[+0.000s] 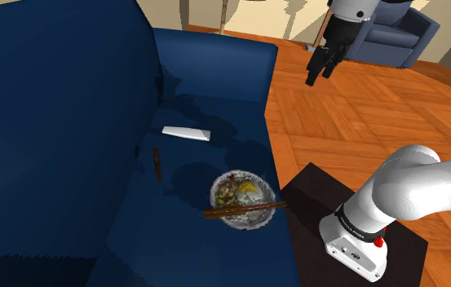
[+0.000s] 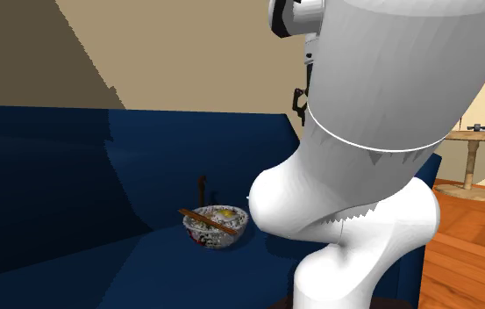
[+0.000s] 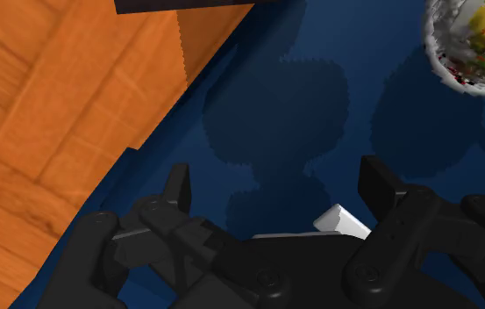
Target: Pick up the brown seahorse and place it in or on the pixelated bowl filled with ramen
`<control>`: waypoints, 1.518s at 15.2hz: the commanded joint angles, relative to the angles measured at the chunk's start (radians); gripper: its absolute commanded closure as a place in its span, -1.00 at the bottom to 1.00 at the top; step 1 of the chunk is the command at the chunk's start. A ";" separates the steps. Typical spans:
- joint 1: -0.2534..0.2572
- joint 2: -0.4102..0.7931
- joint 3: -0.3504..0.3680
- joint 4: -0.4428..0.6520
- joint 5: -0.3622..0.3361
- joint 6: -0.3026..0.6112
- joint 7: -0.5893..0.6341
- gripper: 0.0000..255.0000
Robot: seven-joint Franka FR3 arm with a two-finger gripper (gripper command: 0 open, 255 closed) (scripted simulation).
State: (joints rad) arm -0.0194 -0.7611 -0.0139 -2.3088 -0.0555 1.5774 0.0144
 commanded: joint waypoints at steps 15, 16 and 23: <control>0.071 0.272 0.241 0.022 0.162 0.220 0.326 -1.00; 0.075 0.300 0.257 0.033 0.168 0.235 0.349 -1.00; 0.096 0.515 0.364 0.144 0.177 0.335 0.511 -1.00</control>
State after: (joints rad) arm 0.0727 -0.2873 0.3312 -2.1875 0.1234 1.8943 0.4949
